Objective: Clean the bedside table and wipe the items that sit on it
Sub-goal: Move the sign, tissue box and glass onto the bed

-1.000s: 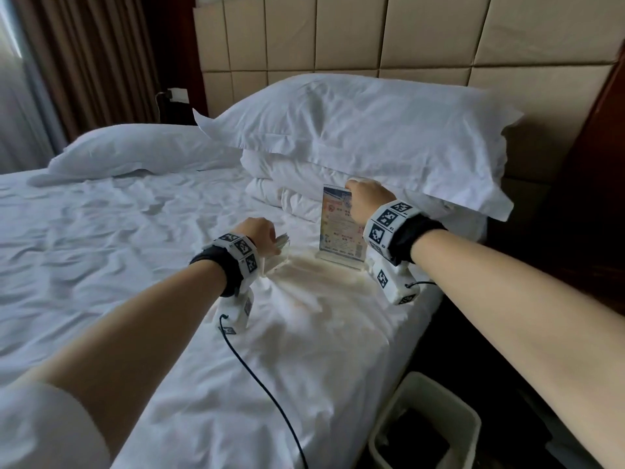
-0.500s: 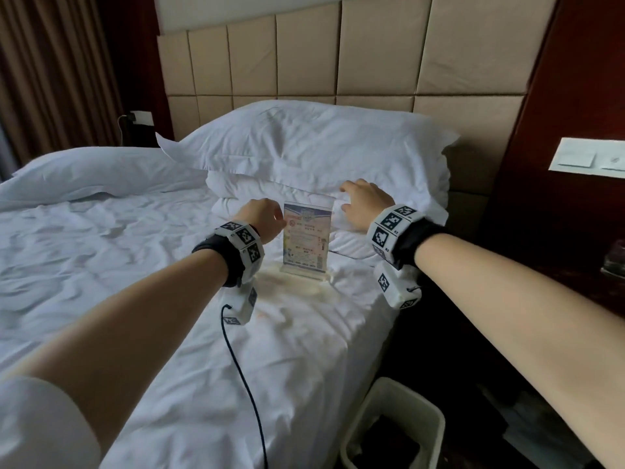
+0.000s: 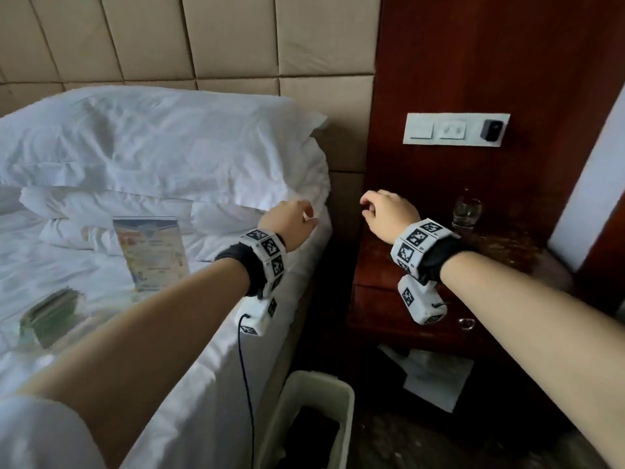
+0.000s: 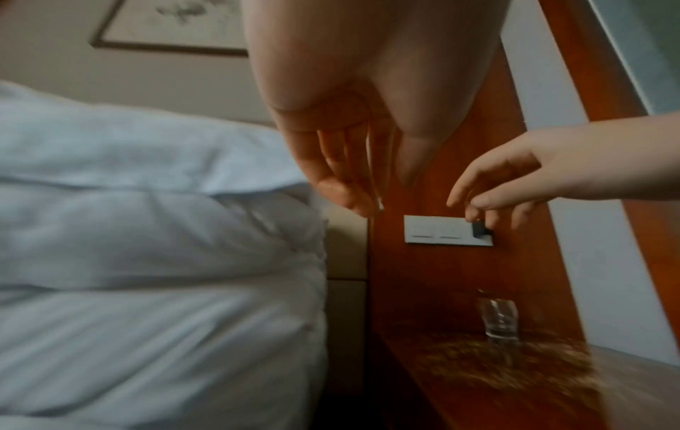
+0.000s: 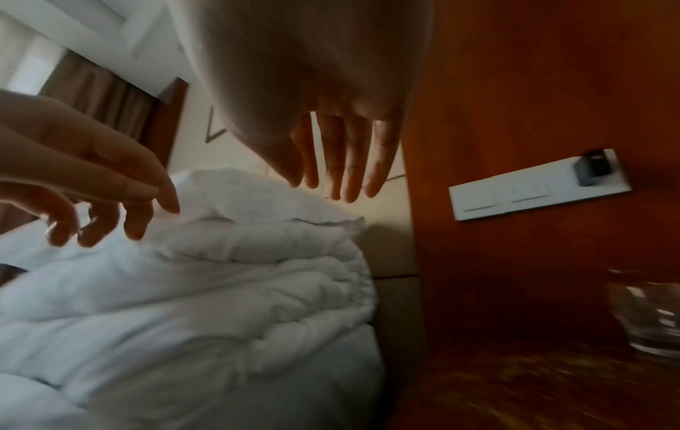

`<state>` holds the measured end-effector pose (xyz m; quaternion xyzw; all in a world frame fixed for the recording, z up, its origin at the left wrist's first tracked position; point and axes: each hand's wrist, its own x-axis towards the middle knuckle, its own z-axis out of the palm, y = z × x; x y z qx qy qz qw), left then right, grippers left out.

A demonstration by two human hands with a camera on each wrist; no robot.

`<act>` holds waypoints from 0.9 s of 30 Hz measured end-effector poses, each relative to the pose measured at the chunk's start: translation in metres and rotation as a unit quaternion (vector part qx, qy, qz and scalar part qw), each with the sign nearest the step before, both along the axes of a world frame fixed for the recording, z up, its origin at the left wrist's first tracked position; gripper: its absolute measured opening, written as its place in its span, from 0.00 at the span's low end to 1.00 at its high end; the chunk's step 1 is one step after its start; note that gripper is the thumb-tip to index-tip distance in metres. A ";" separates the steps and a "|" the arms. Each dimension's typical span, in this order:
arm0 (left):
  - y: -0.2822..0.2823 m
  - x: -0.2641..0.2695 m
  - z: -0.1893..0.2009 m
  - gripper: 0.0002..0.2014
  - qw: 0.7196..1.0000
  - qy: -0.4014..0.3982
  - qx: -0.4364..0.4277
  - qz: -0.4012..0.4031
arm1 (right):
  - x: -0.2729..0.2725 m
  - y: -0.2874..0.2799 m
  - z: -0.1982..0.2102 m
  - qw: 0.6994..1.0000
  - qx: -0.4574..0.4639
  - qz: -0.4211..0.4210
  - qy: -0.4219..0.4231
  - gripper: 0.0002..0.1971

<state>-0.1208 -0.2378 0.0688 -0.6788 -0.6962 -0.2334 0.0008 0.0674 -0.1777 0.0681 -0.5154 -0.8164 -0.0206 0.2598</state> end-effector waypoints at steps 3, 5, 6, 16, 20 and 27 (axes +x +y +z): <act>0.043 0.045 -0.018 0.14 0.999 -0.009 -0.024 -0.044 | 0.050 0.031 -0.025 0.997 -0.046 -0.055 -0.009 0.15; 0.078 0.072 -0.032 0.15 0.997 -0.009 -0.050 -0.060 | 0.083 0.055 -0.039 0.992 -0.080 -0.092 -0.019 0.17; 0.087 0.076 -0.038 0.16 0.996 -0.006 -0.066 -0.065 | 0.092 0.061 -0.044 0.990 -0.098 -0.102 -0.022 0.19; 0.240 0.141 -0.082 0.25 0.978 0.008 -0.181 -0.099 | 0.192 0.184 -0.081 0.951 -0.182 -0.248 -0.002 0.26; 0.277 0.145 -0.090 0.25 0.975 0.011 -0.199 -0.099 | 0.200 0.230 -0.084 0.946 -0.169 -0.276 0.018 0.27; 0.314 0.135 -0.097 0.25 0.975 -0.012 -0.208 -0.082 | 0.201 0.287 -0.089 0.941 -0.164 -0.293 0.033 0.33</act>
